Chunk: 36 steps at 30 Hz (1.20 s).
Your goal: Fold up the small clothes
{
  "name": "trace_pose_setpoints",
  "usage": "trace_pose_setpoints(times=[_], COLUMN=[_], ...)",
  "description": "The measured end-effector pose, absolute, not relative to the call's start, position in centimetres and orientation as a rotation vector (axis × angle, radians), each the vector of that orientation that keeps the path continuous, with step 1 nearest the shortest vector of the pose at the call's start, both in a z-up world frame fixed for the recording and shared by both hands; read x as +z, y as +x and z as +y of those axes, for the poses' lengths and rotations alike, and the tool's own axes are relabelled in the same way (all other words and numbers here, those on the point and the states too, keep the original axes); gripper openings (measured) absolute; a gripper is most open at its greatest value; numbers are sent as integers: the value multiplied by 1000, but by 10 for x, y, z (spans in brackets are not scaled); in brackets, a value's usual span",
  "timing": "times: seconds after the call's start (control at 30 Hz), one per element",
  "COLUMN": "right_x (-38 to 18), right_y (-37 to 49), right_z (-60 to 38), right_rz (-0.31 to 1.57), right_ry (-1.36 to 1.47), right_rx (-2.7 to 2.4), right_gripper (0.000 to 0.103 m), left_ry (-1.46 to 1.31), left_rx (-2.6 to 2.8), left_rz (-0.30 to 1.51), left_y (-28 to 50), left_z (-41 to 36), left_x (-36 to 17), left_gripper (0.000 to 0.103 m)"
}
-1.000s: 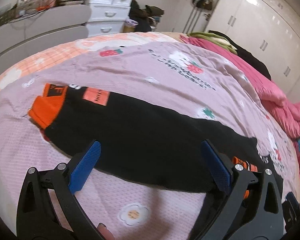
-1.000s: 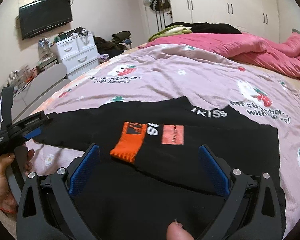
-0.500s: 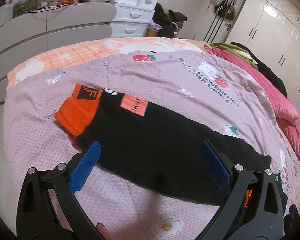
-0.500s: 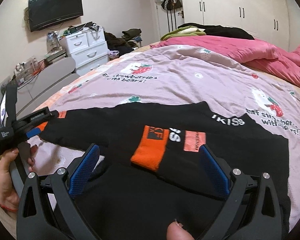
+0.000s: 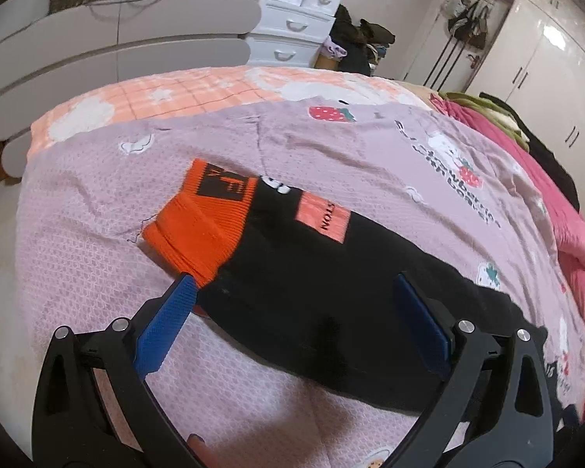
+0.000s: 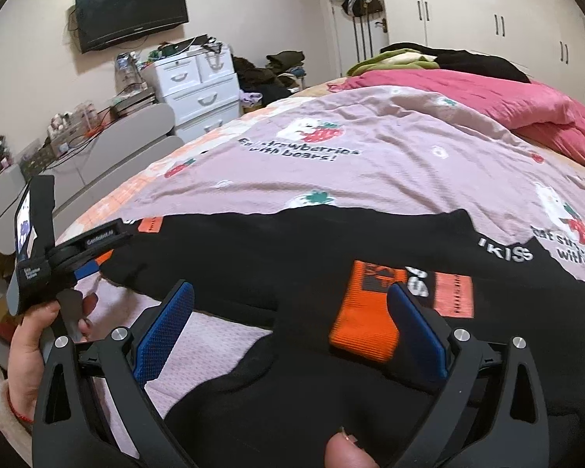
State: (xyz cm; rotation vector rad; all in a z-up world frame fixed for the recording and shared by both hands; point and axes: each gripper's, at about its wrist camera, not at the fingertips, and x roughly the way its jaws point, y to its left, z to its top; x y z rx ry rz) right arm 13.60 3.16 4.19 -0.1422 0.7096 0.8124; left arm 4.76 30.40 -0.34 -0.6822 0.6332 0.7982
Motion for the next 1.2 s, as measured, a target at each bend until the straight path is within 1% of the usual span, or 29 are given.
trace_pose_setpoints(times=[0.17, 0.3, 0.53, 0.57, 0.63, 0.67, 0.7, 0.73, 0.8, 0.83, 0.9, 0.93, 0.97, 1.2], right_x=[37, 31, 21, 21, 19, 19, 19, 19, 19, 19, 19, 20, 20, 24], right_y=[130, 128, 123, 123, 126, 127, 128, 128, 130, 131, 131, 131, 132, 138], right_z=[46, 54, 49, 46, 38, 34, 29, 25, 16, 12, 2, -2, -6, -48], right_rz=[719, 731, 749, 752, 763, 767, 770, 771, 773, 772, 771, 770, 770, 774], right_ry=[-179, -196, -222, -220, -210, -206, -197, -191, -180, -178, -182, -185, -186, -110], right_rx=[831, 839, 835, 830, 814, 807, 800, 794, 780, 775, 762, 753, 742, 673], right_gripper=[99, 99, 99, 99, 99, 99, 99, 99, 99, 99, 99, 99, 99, 99], left_ry=[-712, -774, -815, -808, -788, -786, -788, -794, -825, -841, -844, -846, -847, -847], left_rx=[818, 800, 787, 794, 806, 809, 807, 804, 794, 793, 799, 796, 790, 741], left_rz=[637, 581, 555, 555, 564, 565, 565, 562, 530, 515, 513, 510, 506, 471], left_y=[44, 37, 38, 39, 44, 45, 46, 45, 41, 37, 35, 33, 32, 25], left_z=[314, 322, 334, 335, 335, 335, 336, 338, 341, 342, 343, 343, 344, 341], left_x=[-12, -17, -23, -23, -22, -23, -23, -24, -24, -25, -25, -25, -24, -17], left_gripper=[94, 94, 93, 92, 82, 72, 66, 63, 49, 45, 27, 22, 15, 8])
